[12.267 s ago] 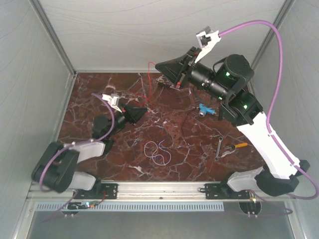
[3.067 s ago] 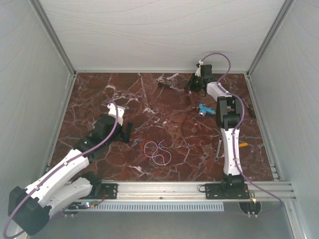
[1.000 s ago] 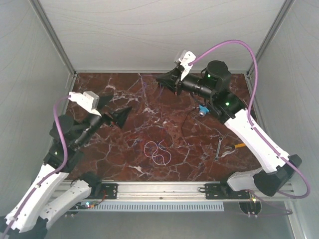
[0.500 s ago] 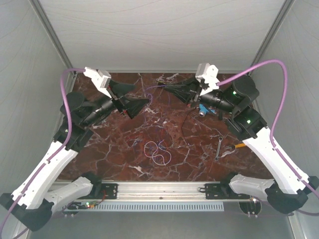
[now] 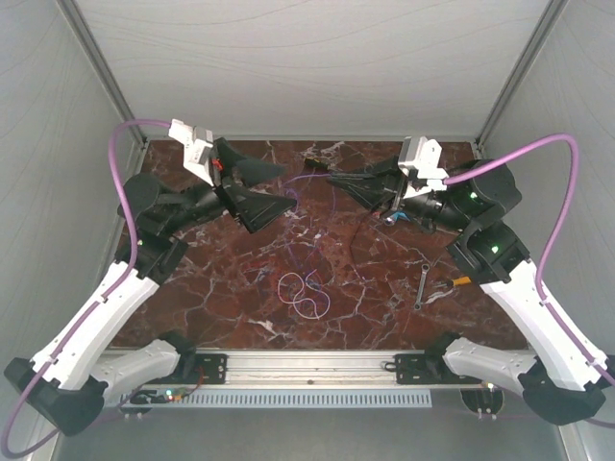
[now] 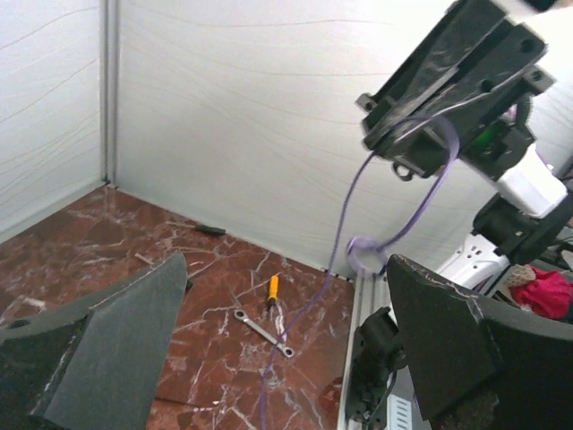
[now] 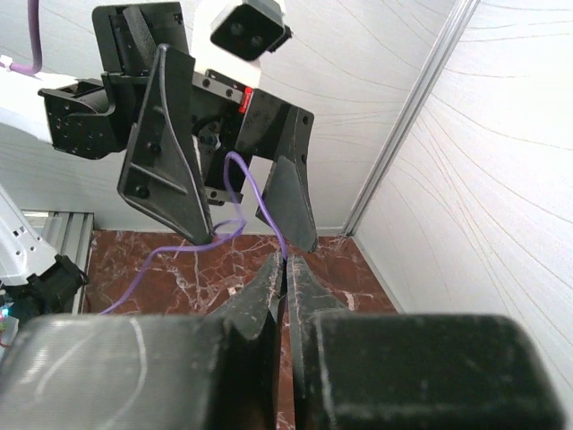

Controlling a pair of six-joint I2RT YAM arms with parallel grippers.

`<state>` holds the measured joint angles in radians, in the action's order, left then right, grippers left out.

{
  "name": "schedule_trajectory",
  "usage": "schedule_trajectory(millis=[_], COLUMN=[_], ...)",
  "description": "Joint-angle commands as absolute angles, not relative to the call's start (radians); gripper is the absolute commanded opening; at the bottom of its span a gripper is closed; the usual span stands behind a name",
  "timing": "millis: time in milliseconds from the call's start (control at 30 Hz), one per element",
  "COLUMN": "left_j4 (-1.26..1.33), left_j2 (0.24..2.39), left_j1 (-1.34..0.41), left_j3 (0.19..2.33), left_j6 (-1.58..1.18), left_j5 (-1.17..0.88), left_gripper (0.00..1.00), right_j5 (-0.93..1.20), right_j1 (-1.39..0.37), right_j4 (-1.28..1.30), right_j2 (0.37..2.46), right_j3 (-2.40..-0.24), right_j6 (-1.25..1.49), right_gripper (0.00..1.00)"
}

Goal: Zip-tie the wires
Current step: Straighten the cable at the center of the board.

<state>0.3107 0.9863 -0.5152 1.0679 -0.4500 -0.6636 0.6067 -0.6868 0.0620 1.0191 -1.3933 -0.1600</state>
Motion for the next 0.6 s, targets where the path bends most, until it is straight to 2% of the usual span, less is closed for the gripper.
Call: schedule_trajectory(millis=[0, 300, 567], left_j4=[0.434, 0.384, 0.455], left_j2=[0.973, 0.928, 0.975], left_j1=[-0.517, -0.517, -0.526], left_j3=[1.084, 1.052, 1.057], left_j6=[-0.522, -0.481, -0.526], left_j5=[-0.749, -0.702, -0.745], left_gripper=[0.93, 0.92, 0.78], right_j5=[0.619, 0.659, 0.678], right_j1=[-0.694, -0.693, -0.694], right_j4=[0.024, 0.01, -0.012], right_j2=[1.006, 0.986, 0.982], right_j3=[-1.386, -1.387, -1.381], right_j6=[-0.153, -0.14, -0.102], right_gripper=[0.0, 0.0, 0.0])
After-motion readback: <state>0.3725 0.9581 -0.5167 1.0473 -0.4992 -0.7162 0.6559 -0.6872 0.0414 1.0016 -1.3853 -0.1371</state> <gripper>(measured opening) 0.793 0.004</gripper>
